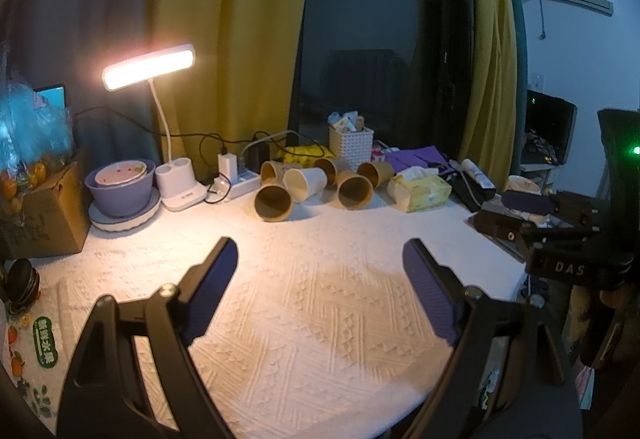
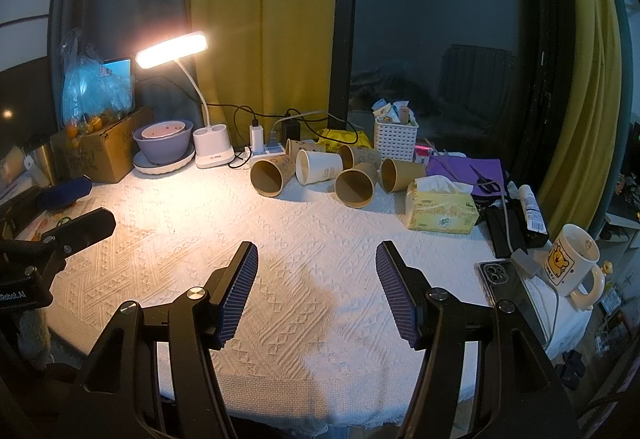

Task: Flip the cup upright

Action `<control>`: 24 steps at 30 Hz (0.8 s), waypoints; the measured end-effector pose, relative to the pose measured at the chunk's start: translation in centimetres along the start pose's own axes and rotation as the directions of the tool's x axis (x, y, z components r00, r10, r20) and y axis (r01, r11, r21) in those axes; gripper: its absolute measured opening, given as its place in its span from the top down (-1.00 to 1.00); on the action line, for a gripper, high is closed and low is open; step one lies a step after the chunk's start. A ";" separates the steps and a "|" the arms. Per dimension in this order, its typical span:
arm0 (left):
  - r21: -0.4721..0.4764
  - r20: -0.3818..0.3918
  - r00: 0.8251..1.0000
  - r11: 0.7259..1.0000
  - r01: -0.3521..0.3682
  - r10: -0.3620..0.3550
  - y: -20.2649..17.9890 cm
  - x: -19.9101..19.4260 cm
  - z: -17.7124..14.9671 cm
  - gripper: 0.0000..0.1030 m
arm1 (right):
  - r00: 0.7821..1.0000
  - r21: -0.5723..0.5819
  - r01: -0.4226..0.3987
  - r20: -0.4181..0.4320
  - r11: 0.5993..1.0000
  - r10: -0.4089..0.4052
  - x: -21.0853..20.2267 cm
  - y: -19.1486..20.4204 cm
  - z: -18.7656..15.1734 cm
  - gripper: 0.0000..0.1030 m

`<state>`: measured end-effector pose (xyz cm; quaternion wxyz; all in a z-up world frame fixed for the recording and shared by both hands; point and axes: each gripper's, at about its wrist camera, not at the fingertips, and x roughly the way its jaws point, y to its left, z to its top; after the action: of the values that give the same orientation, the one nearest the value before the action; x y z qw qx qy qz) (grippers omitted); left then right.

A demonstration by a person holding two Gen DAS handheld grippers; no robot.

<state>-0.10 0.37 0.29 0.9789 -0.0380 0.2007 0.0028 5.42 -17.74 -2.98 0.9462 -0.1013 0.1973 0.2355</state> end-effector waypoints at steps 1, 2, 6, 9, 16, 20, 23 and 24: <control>0.000 0.000 1.000 1.000 -0.001 0.001 0.0 0.0 0.0 -0.66 | 1.000 0.000 0.000 0.000 1.000 0.000 0.0 0.0 0.0 -0.25; 0.000 0.000 1.000 1.000 -0.001 0.001 0.0 0.0 0.0 -0.66 | 1.000 0.000 0.000 0.000 1.000 0.000 0.0 0.0 0.0 -0.25; 0.000 0.001 1.000 1.000 -0.002 0.002 0.1 0.0 0.1 -0.66 | 1.000 0.000 0.000 -0.001 1.000 0.000 0.1 0.0 0.0 -0.25; -0.001 0.002 1.000 1.000 -0.001 0.001 0.1 0.0 0.1 -0.66 | 1.000 0.001 -0.001 0.000 1.000 0.001 0.0 0.0 0.0 -0.25; -0.001 0.003 1.000 1.000 -0.002 0.002 0.1 0.1 0.2 -0.66 | 1.000 0.001 -0.001 -0.001 1.000 0.001 0.0 -0.1 0.0 -0.25; -0.001 0.005 1.000 1.000 -0.002 0.003 0.2 0.3 0.4 -0.66 | 1.000 0.001 -0.001 0.000 1.000 0.001 0.1 -0.2 0.1 -0.25; 0.000 0.003 1.000 1.000 -0.003 0.003 0.2 0.2 0.3 -0.66 | 1.000 0.002 -0.001 -0.001 1.000 0.001 0.1 -0.2 0.1 -0.25; -0.001 0.004 1.000 1.000 -0.003 0.003 0.1 0.2 0.3 -0.66 | 1.000 0.002 -0.001 -0.001 1.000 0.001 0.1 -0.2 0.1 -0.25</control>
<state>0.19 0.53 0.46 0.9793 -0.0382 0.1988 0.0042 5.59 -17.87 -2.88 0.9460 -0.1007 0.1982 0.2357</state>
